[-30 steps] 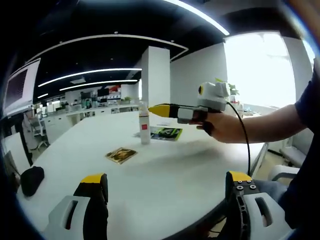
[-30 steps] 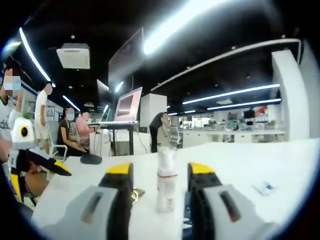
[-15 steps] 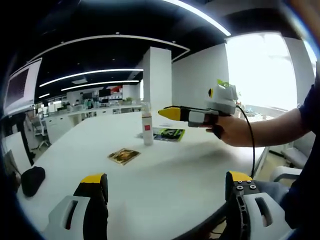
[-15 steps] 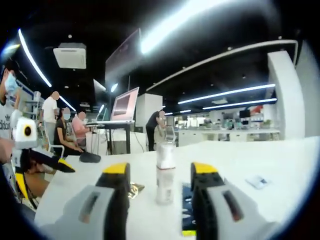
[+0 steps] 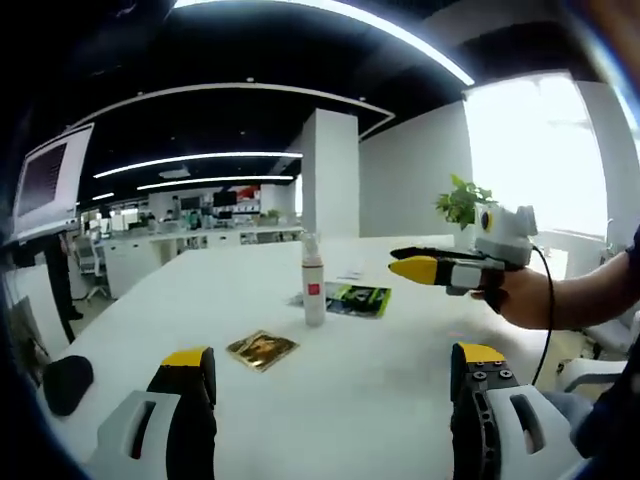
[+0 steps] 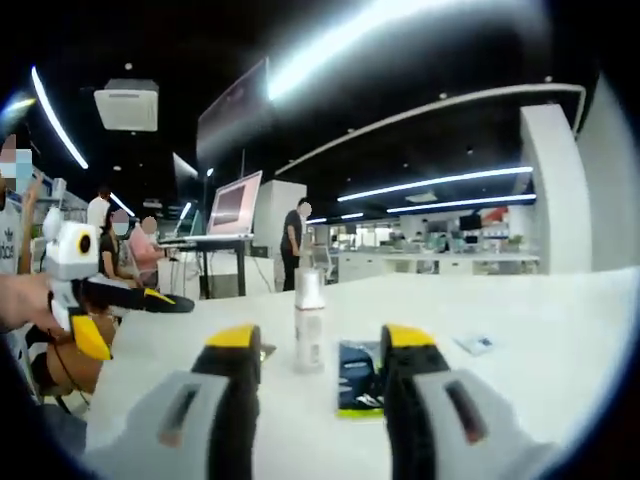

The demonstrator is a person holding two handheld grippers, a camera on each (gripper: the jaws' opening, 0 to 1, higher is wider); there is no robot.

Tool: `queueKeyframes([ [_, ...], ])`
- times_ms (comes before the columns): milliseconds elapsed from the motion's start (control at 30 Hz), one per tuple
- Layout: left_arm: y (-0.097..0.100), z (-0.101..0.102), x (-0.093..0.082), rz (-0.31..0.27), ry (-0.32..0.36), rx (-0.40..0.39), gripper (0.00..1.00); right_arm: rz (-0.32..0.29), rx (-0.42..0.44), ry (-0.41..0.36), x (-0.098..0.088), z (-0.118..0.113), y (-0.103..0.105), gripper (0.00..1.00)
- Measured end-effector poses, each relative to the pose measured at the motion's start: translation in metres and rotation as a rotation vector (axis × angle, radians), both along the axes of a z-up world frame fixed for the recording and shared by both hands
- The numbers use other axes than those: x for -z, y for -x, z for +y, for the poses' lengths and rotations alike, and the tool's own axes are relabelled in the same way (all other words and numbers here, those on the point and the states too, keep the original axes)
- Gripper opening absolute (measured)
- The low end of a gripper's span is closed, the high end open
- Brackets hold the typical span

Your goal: Arrange the skincare products in the storage area until every visible bottle or jar stands upright without overlapping.

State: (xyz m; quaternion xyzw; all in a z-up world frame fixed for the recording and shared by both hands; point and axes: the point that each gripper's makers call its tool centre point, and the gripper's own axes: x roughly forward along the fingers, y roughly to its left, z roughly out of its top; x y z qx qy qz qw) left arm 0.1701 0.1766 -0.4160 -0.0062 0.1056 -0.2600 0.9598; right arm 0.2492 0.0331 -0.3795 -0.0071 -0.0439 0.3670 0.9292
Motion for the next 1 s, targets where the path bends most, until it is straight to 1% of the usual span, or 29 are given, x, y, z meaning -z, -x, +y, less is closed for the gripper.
queueKeyframes([
  [33, -0.004, 0.0, -0.001, 0.0, 0.001, -0.001, 1.0, 0.0, 0.007, 0.005, 0.0, -0.003, 0.002, 0.48],
  [100, -0.003, -0.009, -0.004, -0.002, 0.002, 0.003, 1.0, -0.006, 0.016, -0.011, -0.001, -0.009, 0.007, 0.48],
  [200, -0.015, -0.017, -0.01, -0.018, 0.008, -0.001, 1.0, 0.005, 0.04, -0.007, 0.001, -0.019, 0.012, 0.48],
  [233, -0.018, -0.02, -0.011, -0.021, 0.01, -0.003, 1.0, 0.012, 0.049, -0.027, 0.0, -0.023, 0.014, 0.48],
  [300, -0.024, -0.026, -0.012, -0.026, 0.011, -0.004, 1.0, 0.026, 0.059, -0.037, 0.0, -0.028, 0.018, 0.48],
  [333, -0.027, -0.028, -0.014, -0.029, 0.012, -0.006, 1.0, 0.027, 0.063, -0.053, -0.001, -0.03, 0.021, 0.48],
  [467, -0.04, -0.038, -0.017, -0.043, 0.014, -0.014, 1.0, 0.023, 0.079, -0.053, -0.002, -0.037, 0.03, 0.48],
  [533, -0.046, -0.043, -0.017, -0.042, 0.015, -0.015, 1.0, 0.02, 0.084, -0.048, -0.001, -0.039, 0.031, 0.48],
  [600, -0.05, -0.046, -0.017, -0.048, 0.019, -0.019, 1.0, 0.029, 0.084, -0.069, -0.001, -0.041, 0.03, 0.48],
  [767, -0.058, -0.054, -0.011, -0.032, 0.021, -0.024, 1.0, 0.046, 0.074, -0.076, 0.003, -0.042, 0.033, 0.47],
  [800, -0.062, -0.052, -0.011, -0.032, 0.018, -0.024, 1.0, 0.045, 0.068, -0.095, 0.002, -0.044, 0.035, 0.47],
  [833, -0.064, -0.053, -0.011, -0.033, 0.016, -0.025, 1.0, 0.048, 0.072, -0.098, 0.002, -0.045, 0.033, 0.47],
  [967, -0.073, -0.056, -0.011, -0.032, 0.018, -0.028, 1.0, 0.056, 0.081, -0.103, 0.005, -0.048, 0.035, 0.48],
  [1000, -0.076, -0.056, -0.011, -0.032, 0.018, -0.028, 1.0, 0.057, 0.082, -0.093, 0.006, -0.048, 0.036, 0.48],
])
